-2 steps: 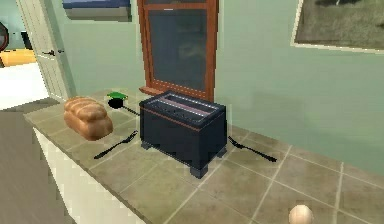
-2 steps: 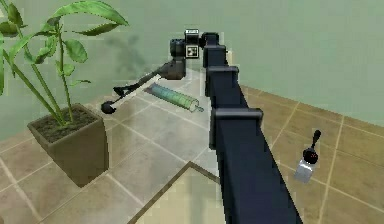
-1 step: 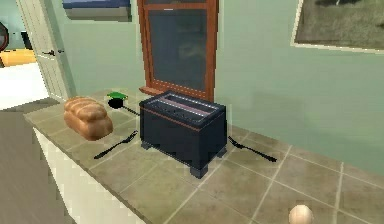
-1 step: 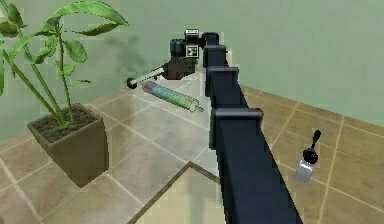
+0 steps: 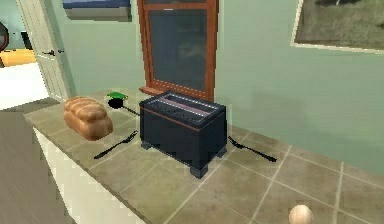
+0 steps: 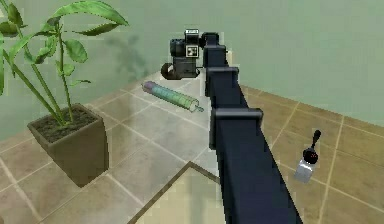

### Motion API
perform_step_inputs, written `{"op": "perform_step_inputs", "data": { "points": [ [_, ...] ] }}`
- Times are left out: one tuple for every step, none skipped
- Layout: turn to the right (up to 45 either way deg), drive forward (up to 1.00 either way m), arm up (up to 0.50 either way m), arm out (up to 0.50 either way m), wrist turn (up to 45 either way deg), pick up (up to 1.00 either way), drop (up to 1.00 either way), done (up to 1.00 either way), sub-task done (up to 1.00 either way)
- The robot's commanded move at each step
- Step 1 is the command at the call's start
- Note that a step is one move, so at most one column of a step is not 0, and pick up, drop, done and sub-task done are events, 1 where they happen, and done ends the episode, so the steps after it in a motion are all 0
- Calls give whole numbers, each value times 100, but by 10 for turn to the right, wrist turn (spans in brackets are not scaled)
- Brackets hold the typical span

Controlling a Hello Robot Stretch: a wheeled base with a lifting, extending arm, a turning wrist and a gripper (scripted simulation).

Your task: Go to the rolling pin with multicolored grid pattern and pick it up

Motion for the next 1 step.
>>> {"op": "perform_step_inputs", "data": {
  "points": [
    [0,0,0,0,210,0,0,0,0]
  ]
}}
